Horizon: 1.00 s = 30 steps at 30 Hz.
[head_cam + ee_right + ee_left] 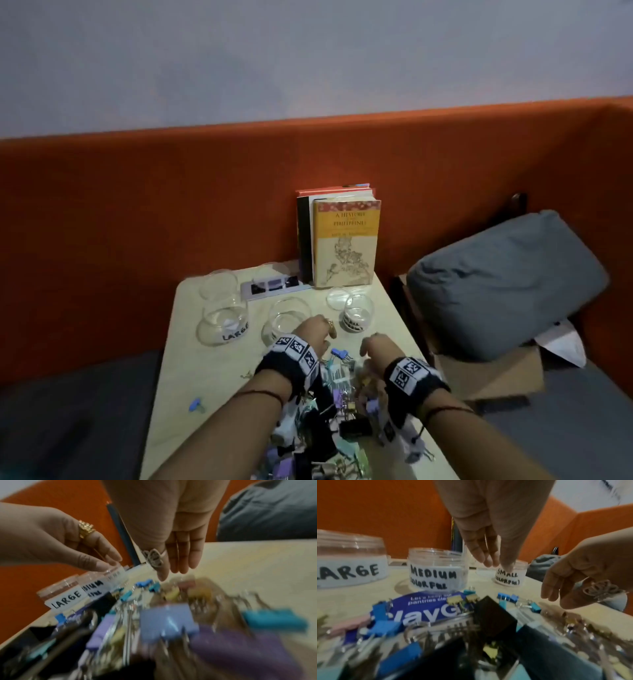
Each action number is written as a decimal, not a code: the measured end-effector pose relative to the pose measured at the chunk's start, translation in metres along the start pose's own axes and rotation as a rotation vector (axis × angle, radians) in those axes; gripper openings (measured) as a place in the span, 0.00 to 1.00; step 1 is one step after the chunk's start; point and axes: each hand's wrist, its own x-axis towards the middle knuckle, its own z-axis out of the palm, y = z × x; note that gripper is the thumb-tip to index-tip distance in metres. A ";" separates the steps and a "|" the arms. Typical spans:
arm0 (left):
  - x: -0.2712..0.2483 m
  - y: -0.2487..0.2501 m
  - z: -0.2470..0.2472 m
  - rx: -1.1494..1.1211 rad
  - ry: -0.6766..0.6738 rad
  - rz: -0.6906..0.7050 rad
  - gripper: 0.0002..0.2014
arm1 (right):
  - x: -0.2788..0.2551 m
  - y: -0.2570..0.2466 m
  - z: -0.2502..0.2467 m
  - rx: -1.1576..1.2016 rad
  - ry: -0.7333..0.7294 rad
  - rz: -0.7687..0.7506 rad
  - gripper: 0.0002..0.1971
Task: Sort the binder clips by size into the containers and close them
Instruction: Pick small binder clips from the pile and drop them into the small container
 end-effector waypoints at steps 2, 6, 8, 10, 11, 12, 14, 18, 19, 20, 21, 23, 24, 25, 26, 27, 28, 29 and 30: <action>0.008 -0.001 0.011 0.004 -0.094 -0.030 0.16 | 0.000 0.003 0.014 0.040 -0.040 0.035 0.14; 0.017 0.003 0.021 0.057 -0.225 -0.051 0.27 | 0.004 -0.001 0.030 0.120 -0.015 0.037 0.15; 0.019 0.004 0.023 0.139 -0.255 -0.066 0.34 | 0.011 -0.004 0.031 0.128 -0.017 0.019 0.19; 0.021 0.003 0.028 0.177 -0.265 -0.073 0.33 | 0.018 -0.008 0.032 0.122 -0.012 -0.003 0.19; 0.020 0.002 0.029 0.186 -0.259 -0.073 0.30 | 0.020 -0.009 0.032 0.116 -0.010 -0.022 0.18; 0.021 0.001 0.030 0.182 -0.255 -0.078 0.28 | 0.022 -0.010 0.032 0.116 -0.010 -0.041 0.17; 0.023 -0.003 0.034 0.157 -0.242 -0.089 0.26 | 0.026 -0.010 0.033 0.133 -0.024 -0.059 0.14; 0.023 -0.001 0.035 0.102 -0.200 -0.087 0.20 | 0.031 -0.008 0.035 0.186 -0.019 -0.047 0.13; 0.023 -0.001 0.036 0.096 -0.199 -0.089 0.18 | 0.032 -0.007 0.035 0.197 -0.016 -0.031 0.13; 0.023 0.000 0.036 0.100 -0.201 -0.085 0.18 | 0.032 -0.006 0.035 0.209 -0.006 -0.017 0.12; 0.024 0.000 0.036 0.104 -0.203 -0.077 0.17 | 0.032 -0.004 0.035 0.220 0.002 -0.007 0.12; 0.026 0.001 0.034 0.117 -0.196 -0.068 0.15 | 0.033 -0.002 0.034 0.239 0.017 0.006 0.10; 0.026 0.003 0.034 0.114 -0.191 -0.068 0.14 | 0.033 -0.001 0.034 0.250 0.029 0.008 0.09; 0.026 0.003 0.033 0.103 -0.193 -0.067 0.13 | 0.032 0.000 0.034 0.269 0.038 0.015 0.09; 0.027 0.004 0.033 0.092 -0.203 -0.069 0.14 | 0.032 0.000 0.034 0.296 0.047 0.026 0.09; 0.031 0.005 0.034 0.063 -0.220 -0.081 0.15 | 0.032 0.001 0.035 0.316 0.054 0.033 0.09; 0.033 0.006 0.034 0.008 -0.228 -0.098 0.17 | 0.032 0.001 0.035 0.333 0.059 0.042 0.09; 0.036 0.007 0.035 -0.043 -0.246 -0.120 0.18 | 0.032 0.001 0.034 0.347 0.058 0.051 0.09; 0.037 0.010 0.033 -0.096 -0.261 -0.149 0.18 | 0.030 0.002 0.033 0.366 0.062 0.058 0.09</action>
